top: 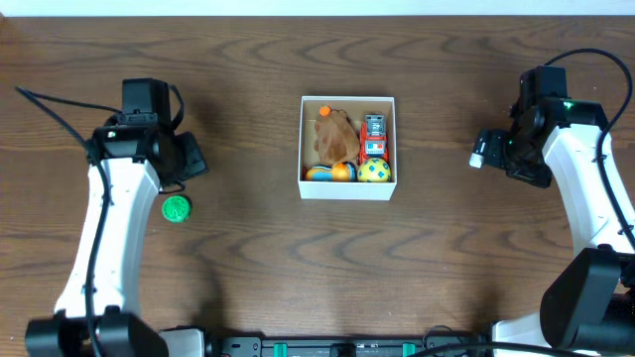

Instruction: Pack container

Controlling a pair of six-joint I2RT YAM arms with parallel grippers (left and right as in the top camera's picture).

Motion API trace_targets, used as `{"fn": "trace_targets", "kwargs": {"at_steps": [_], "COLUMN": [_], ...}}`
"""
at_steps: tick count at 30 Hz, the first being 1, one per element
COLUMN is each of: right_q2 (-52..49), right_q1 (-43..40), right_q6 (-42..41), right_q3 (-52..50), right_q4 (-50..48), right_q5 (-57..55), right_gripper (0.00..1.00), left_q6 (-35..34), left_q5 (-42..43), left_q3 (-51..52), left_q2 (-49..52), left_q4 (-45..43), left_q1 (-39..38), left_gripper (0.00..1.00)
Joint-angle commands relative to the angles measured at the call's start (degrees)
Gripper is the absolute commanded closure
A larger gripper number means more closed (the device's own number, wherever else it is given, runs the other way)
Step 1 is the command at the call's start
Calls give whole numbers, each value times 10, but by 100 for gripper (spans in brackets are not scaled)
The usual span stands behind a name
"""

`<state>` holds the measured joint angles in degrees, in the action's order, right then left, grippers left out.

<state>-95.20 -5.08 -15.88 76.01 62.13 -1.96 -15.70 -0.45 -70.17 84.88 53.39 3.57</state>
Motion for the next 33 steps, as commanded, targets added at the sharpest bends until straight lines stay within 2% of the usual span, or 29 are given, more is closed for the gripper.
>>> {"fn": "trace_targets", "kwargs": {"at_steps": [1, 6, 12, 21, 31, 33], "right_q2": [0, 0, 0, 0, 0, 0], "right_q1": [-1, -1, -1, -1, -1, -1], "right_q6": [7, 7, 7, 8, 8, 8], "right_q3": [0, 0, 1, 1, 0, 0], "right_q4": [2, 1, 1, 0, 0, 0], "right_q5": [-4, -4, -4, -4, -5, -4], "right_gripper": [9, 9, 9, 9, 9, 9], "left_q6": [3, -11, -10, -5, -5, -5], "left_q5": [-30, -30, 12, 44, 46, 46], "left_q3": [24, 26, 26, 26, 26, 26], "left_q2": [33, 91, 162, 259, 286, 286], "left_q4": [-3, -5, -21, -31, -29, -26], "left_q1": [21, 68, 109, 111, 111, 111], "left_gripper": [26, 2, 2, 2, 0, 4]}}
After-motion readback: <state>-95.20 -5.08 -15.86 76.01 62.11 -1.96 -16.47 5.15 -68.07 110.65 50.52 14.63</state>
